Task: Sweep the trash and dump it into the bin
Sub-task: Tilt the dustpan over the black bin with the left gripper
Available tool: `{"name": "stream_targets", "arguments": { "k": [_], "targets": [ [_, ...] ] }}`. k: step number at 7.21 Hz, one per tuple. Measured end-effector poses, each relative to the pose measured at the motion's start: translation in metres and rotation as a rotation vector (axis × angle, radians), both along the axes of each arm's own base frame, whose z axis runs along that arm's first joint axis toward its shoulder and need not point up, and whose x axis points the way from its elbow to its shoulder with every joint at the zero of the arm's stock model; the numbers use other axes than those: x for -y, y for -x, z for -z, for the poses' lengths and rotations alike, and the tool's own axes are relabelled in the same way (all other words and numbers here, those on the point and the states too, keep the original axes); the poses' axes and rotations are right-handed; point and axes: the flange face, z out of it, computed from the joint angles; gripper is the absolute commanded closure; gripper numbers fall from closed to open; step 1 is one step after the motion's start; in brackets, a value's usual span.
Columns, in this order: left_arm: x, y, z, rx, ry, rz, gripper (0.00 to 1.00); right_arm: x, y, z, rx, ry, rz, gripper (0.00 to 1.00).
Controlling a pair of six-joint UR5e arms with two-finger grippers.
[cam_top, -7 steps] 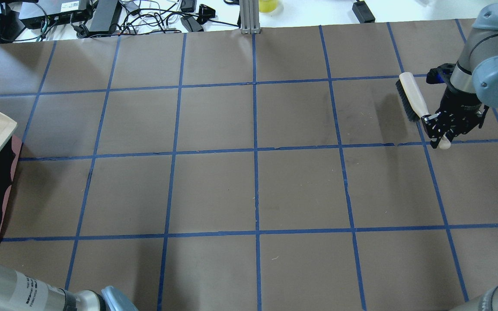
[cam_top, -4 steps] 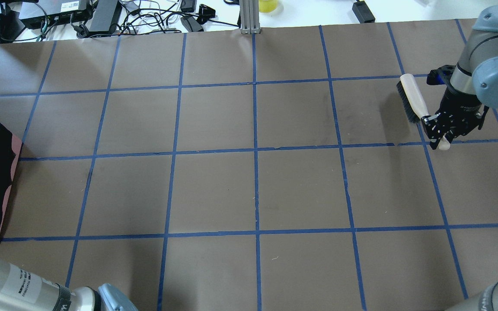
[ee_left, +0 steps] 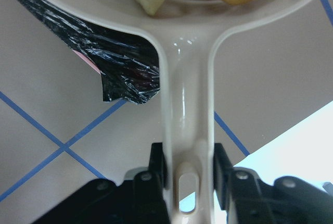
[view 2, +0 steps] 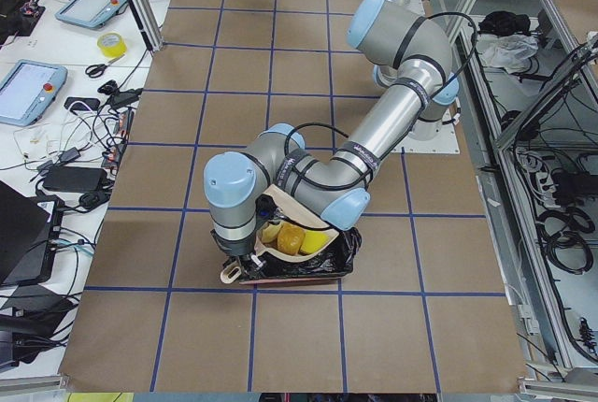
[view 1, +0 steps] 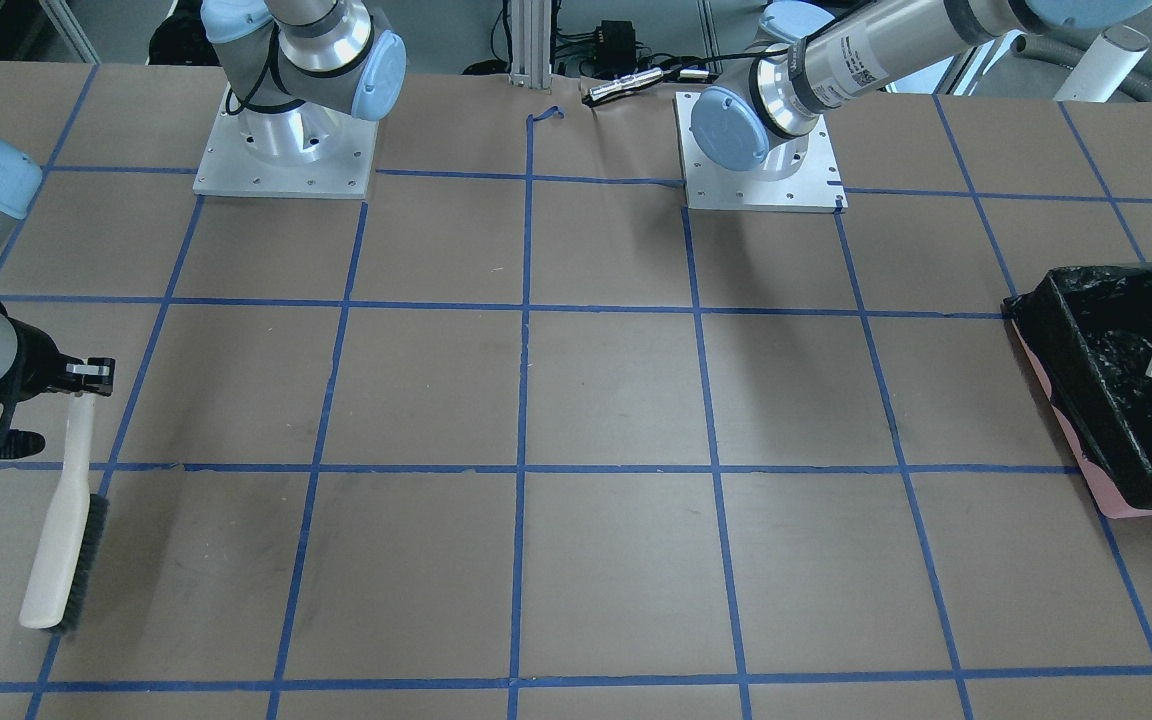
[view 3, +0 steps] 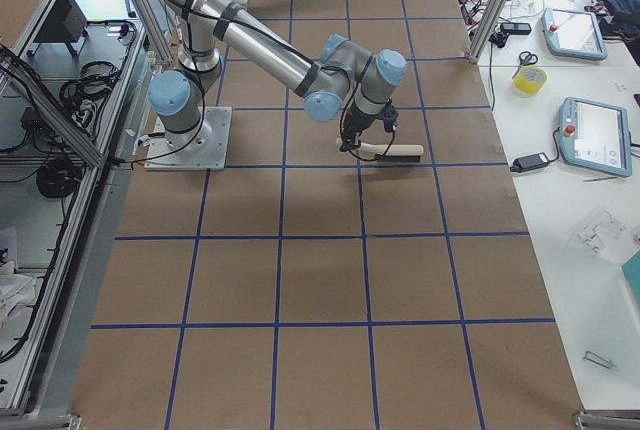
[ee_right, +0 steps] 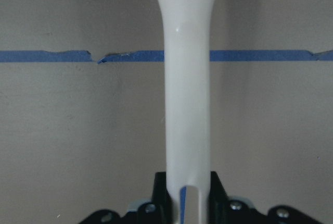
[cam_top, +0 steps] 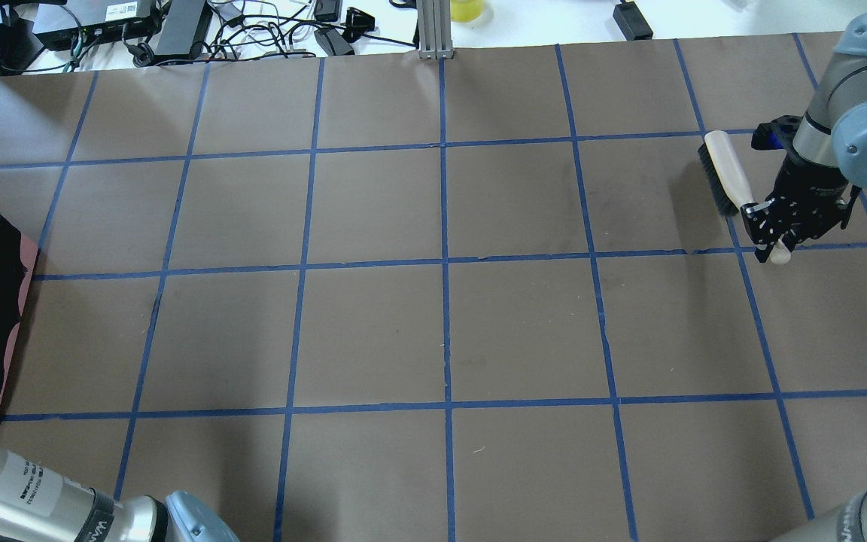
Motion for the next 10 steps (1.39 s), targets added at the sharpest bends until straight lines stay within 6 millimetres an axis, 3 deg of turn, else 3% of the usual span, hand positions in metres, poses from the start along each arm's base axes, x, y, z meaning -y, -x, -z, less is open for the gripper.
{"name": "stream_targets", "arguments": {
  "k": [2,5,10],
  "targets": [
    [0.007,0.002,0.002,0.057,0.02,0.082,0.98,-0.001,0.0,0.002,0.005,-0.004,-0.004,0.86],
    [0.017,0.028,0.002,0.131,0.052,0.195,0.99,-0.002,0.0,0.003,0.009,-0.008,-0.007,0.86],
    [-0.009,0.073,0.004,0.246,0.167,0.267,1.0,-0.003,-0.001,0.004,0.016,-0.01,-0.018,0.85]
  ]
}}
